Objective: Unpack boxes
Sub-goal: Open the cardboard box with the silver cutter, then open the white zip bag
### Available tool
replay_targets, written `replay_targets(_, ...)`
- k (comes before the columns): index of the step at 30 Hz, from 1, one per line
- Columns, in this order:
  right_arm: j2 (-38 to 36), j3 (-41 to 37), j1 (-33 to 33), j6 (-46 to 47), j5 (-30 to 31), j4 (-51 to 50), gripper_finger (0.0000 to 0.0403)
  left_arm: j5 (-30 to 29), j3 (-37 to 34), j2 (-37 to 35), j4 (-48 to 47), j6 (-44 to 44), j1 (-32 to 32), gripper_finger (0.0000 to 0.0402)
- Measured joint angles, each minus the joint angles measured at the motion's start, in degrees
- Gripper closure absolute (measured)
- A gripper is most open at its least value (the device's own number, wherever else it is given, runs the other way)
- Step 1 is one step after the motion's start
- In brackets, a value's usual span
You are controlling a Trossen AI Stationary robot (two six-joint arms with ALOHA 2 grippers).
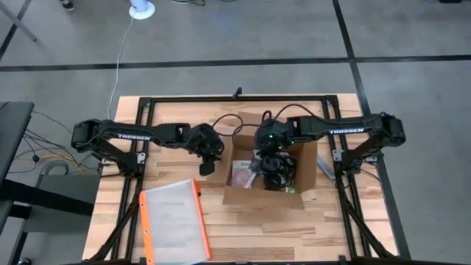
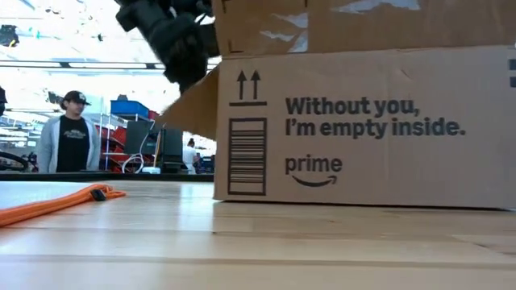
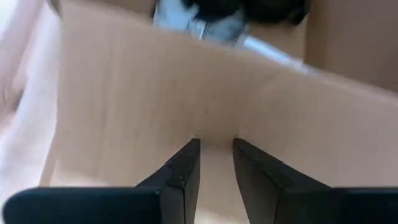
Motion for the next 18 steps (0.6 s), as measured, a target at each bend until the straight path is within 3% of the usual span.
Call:
replay_targets(6,0.00,0.00,0.09,-0.02,-1.92,-1.78,0.0287,-0.04,4.26,0.00,-6.29,2.00,0.20,0.0308)
replay_targets(14,0.02,0.00,-0.82,-5.33,-1.59,-11.39,0.0247,-0.13,18.17,-0.02,-40.20,3.22,-3.78,0.0297)
replay_targets(18,0.02,0.00,-0.72,-8.80,-1.57,-11.14,0.0244,0.00,19.56,-0.65,-52.50,0.97,-8.17,0.0297)
